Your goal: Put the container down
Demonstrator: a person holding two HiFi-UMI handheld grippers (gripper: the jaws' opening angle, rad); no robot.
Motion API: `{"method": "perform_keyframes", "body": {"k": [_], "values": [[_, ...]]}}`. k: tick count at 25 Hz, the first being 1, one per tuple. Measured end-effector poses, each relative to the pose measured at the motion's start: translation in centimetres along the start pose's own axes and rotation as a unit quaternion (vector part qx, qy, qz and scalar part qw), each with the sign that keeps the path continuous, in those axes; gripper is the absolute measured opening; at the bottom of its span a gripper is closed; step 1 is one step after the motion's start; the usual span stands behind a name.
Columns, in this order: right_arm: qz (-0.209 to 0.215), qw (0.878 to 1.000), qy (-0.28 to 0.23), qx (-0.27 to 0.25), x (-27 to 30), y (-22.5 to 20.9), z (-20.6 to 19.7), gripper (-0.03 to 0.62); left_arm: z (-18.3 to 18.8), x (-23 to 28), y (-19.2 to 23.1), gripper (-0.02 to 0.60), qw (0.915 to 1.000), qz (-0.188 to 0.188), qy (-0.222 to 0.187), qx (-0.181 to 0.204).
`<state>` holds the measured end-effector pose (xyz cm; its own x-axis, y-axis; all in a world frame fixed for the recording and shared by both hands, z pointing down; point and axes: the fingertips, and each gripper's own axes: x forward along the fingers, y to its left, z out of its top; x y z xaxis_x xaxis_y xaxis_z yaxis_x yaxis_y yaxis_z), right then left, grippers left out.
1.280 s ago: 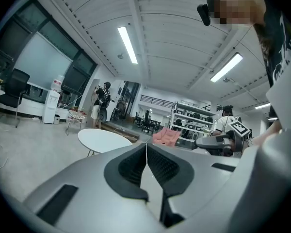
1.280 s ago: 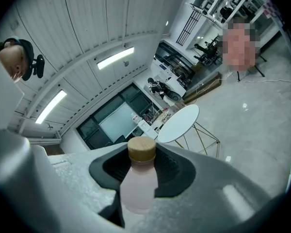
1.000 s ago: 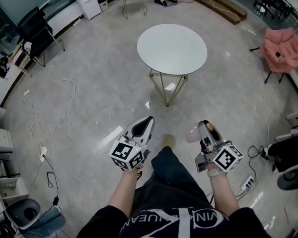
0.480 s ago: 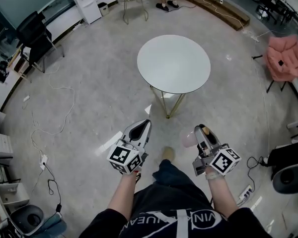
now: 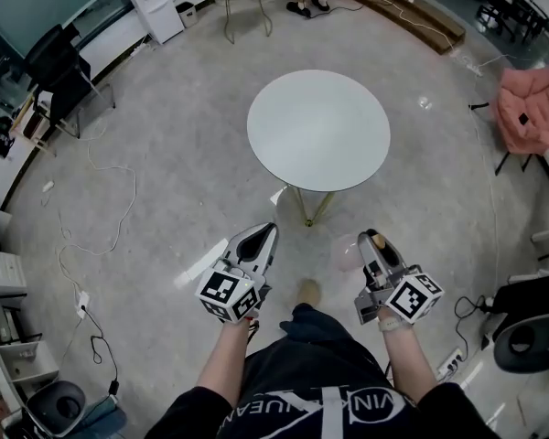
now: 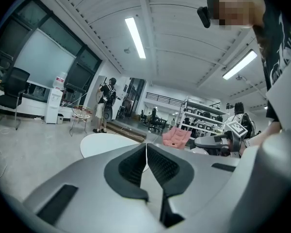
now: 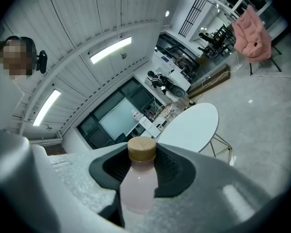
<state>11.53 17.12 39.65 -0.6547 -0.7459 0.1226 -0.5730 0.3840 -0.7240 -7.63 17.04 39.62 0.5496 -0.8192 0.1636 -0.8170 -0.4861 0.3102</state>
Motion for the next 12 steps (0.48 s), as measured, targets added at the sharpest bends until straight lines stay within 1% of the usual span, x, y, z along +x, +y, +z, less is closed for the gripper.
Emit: {"method": "perform_keyframes", "body": {"k": [5, 9, 12], "values": [[0.004, 1.0, 0.0, 0.003, 2.1, -1.1, 1.1, 0.129, 0.9, 2.3, 1.5, 0.015, 1.0, 0.001, 0.001, 0.003], [0.01, 1.0, 0.002, 0.004, 2.9, -2.1, 1.9, 0.129, 1.3, 4.2, 1.7, 0.015, 1.0, 0.0, -0.004, 0.005], [0.01, 1.0, 0.0, 0.007, 3.3, -2.9, 2.2, 0.129, 0.9, 5.3, 1.2, 0.015, 0.9999, -0.012, 0.004, 0.007]]}}
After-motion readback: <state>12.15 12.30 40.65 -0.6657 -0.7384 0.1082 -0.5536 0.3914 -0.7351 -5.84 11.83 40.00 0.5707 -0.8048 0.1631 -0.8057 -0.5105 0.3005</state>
